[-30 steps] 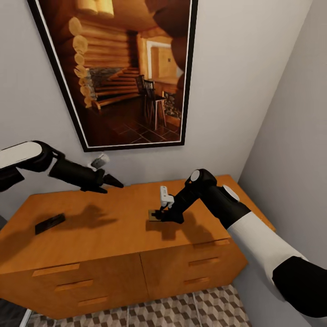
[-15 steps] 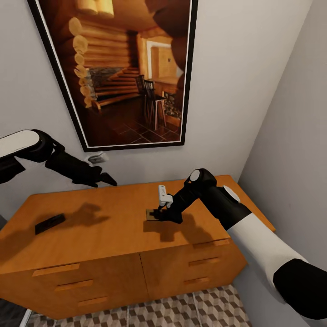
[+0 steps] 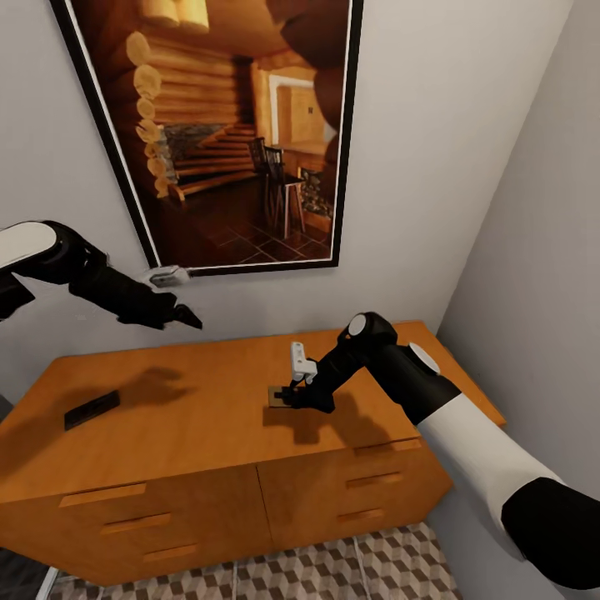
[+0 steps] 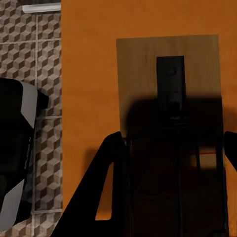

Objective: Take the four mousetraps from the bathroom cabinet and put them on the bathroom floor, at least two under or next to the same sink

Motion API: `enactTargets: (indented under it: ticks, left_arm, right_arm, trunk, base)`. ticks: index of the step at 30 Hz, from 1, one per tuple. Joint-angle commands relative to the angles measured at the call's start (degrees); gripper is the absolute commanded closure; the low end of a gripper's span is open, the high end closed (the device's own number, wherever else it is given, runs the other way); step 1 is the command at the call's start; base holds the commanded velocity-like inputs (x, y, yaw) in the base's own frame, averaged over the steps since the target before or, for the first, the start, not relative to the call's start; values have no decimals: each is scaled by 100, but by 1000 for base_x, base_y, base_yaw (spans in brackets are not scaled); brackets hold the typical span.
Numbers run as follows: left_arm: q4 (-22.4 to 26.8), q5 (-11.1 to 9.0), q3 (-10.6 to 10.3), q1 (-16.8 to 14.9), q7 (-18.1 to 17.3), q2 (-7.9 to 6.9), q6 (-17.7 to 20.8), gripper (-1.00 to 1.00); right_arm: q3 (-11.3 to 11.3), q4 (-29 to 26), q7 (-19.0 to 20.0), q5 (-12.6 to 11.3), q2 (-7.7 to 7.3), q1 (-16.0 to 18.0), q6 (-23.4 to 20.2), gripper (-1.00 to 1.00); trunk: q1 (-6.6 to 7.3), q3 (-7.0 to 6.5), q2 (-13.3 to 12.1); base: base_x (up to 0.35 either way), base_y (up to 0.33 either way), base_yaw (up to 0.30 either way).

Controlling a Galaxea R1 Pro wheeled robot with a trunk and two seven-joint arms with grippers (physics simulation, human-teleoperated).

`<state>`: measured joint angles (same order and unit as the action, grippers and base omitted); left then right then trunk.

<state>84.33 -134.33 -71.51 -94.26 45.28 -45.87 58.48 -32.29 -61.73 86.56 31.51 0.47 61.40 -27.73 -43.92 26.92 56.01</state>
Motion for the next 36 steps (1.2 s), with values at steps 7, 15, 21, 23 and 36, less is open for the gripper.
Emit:
enactTargets:
  ticks: [7, 15, 21, 23, 36]
  left_arm:
    - [10, -67, -215, -14, 388, -545, -11, -100]
    - [42, -67, -632, -14, 568, -1077, 1, -100]
    - [64, -67, -779, -14, 577, -1321, 5, -100]
    - [65, -67, -786, -18, 577, -1374, 5, -100]
    - [73, -67, -768, -22, 578, -1961, 5, -100]
  right_arm:
    - [2, -11, 37, 38, 0, -85, -75, 100]
    - [4, -55, 38, 45, 0, -93, -75, 100]
    - [5, -58, 37, 48, 5, -94, -75, 100]
    - [4, -58, 37, 48, 6, -94, -75, 100]
    - [4, -51, 36, 48, 6, -94, -75, 100]
  trunk:
    - [-1, 7, 5]
    - [-1, 7, 5]
    - [-1, 7, 5]
    - [-1, 7, 5]
    - [-1, 7, 5]
  base:
    - [0, 0, 0]
    - [0, 0, 0]
    - [0, 0, 0]
    - [0, 0, 0]
    - [0, 0, 0]
